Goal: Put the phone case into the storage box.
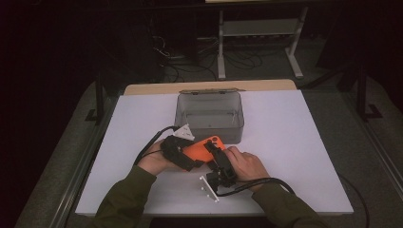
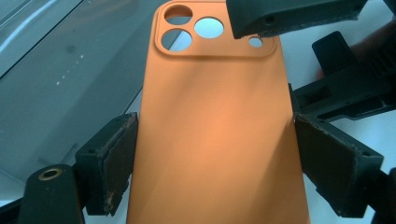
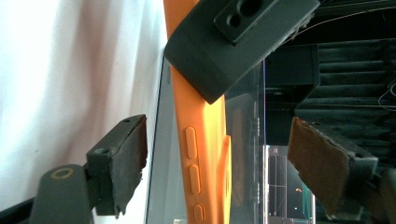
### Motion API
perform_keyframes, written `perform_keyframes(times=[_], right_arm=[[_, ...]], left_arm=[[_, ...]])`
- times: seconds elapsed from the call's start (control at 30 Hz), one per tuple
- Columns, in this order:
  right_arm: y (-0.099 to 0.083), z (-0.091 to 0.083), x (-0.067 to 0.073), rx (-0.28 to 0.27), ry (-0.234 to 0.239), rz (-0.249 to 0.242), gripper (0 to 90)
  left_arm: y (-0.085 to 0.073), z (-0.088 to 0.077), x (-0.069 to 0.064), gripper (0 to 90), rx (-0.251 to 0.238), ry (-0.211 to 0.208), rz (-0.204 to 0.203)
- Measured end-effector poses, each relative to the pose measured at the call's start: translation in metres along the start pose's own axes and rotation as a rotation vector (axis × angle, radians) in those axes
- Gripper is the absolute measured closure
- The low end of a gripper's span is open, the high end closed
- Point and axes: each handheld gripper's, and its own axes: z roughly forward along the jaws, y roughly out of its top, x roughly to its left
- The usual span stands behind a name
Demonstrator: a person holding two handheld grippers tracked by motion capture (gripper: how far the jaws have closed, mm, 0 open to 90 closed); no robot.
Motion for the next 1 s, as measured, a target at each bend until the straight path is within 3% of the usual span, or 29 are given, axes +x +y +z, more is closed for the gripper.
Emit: perform_keyframes(times=[1.0], right_arm=[[0.0061, -0.0032, 0.0032, 0.0, 0.002, -0.022, 48.3]], left_arm=[[0.0002, 0.0011, 0.0003, 16.2, 0.004, 0.0, -0.007]])
